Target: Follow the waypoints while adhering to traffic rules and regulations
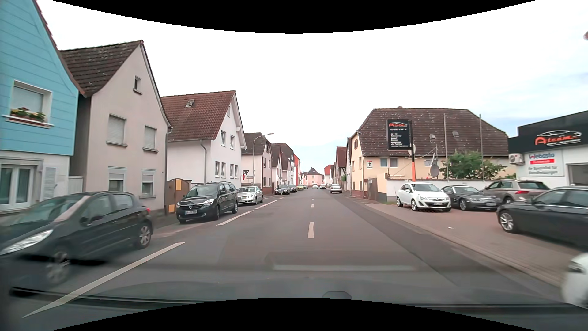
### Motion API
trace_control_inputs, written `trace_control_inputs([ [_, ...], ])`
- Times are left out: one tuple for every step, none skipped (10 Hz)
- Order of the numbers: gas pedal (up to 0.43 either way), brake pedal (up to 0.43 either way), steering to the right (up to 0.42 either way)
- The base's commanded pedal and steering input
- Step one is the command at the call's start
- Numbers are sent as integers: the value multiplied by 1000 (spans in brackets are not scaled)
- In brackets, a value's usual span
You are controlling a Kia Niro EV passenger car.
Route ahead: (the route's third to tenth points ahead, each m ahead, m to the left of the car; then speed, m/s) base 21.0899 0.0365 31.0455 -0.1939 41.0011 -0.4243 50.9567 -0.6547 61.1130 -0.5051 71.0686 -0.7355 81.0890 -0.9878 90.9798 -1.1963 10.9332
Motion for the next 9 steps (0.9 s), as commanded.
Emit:
trace_control_inputs([
  [87, 0, 2],
  [87, 0, 2],
  [87, 0, 2],
  [87, 0, 2],
  [87, 0, 2],
  [87, 0, 2],
  [87, 0, -1],
  [87, 0, -3],
  [87, 0, -3],
])
